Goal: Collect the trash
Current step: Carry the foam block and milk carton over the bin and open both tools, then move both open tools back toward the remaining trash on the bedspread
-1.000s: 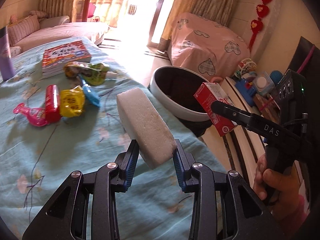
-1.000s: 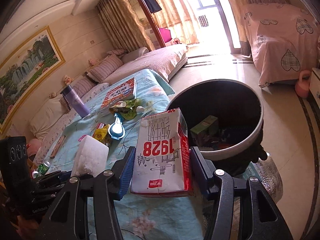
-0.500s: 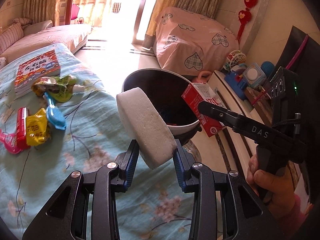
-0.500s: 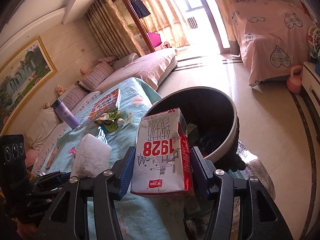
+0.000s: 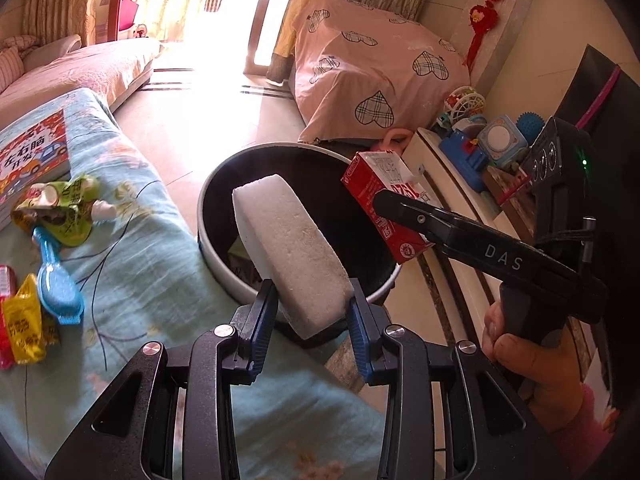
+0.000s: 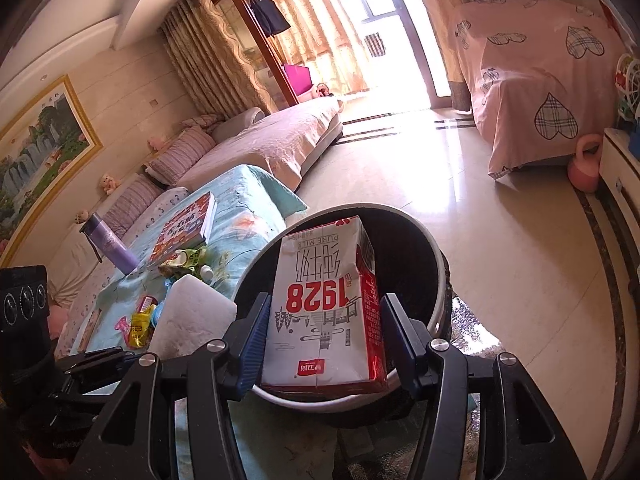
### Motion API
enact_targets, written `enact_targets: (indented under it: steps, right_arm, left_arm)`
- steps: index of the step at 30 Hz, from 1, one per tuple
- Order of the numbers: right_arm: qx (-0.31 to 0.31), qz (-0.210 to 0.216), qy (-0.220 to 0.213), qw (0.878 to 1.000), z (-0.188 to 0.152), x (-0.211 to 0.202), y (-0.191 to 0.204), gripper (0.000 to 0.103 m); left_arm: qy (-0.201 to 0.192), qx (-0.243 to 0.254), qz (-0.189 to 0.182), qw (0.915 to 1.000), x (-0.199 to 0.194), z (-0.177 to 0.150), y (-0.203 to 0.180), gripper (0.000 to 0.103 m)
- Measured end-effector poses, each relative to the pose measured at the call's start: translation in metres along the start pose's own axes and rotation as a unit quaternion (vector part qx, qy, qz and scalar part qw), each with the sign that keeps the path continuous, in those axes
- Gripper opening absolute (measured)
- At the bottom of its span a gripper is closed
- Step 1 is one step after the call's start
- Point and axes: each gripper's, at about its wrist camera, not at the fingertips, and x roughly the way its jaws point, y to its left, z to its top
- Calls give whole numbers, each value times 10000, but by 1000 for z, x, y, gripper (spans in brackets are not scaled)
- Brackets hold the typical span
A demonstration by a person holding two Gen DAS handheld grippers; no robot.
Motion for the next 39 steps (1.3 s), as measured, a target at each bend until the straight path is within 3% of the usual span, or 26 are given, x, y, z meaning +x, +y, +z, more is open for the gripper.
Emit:
enact_targets:
  steps: [13, 15, 18, 21, 25, 31, 39]
  right_arm:
    - [7, -55, 116, 9999, 18, 22, -16, 56]
    - [18, -65, 154, 9999, 19, 25, -18, 56]
    - [72, -6, 212, 9997, 20, 29, -21, 59]
    - [130, 22, 199, 9997, 19, 27, -22, 61]
    - [207, 77, 108, 9997, 13, 17, -20, 68]
    - [333, 155, 22, 9993, -6, 1, -12, 86]
    - [140, 271, -53, 9995, -44, -13, 33, 93]
  left_arm:
    - [172, -43, 28, 9998, 26, 21, 6, 36]
    - [206, -105, 67, 9997, 31, 22, 9, 40]
    - [248, -235, 83, 9994, 33, 22, 12, 57]
    - [177, -331, 71, 9993, 26, 18, 16, 59]
    - [65, -405, 124, 9991, 11, 4, 19, 61]
    - [30, -553, 293, 9980, -13, -31, 32, 61]
    - [-121, -1215, 528, 9911, -55, -82, 73, 61]
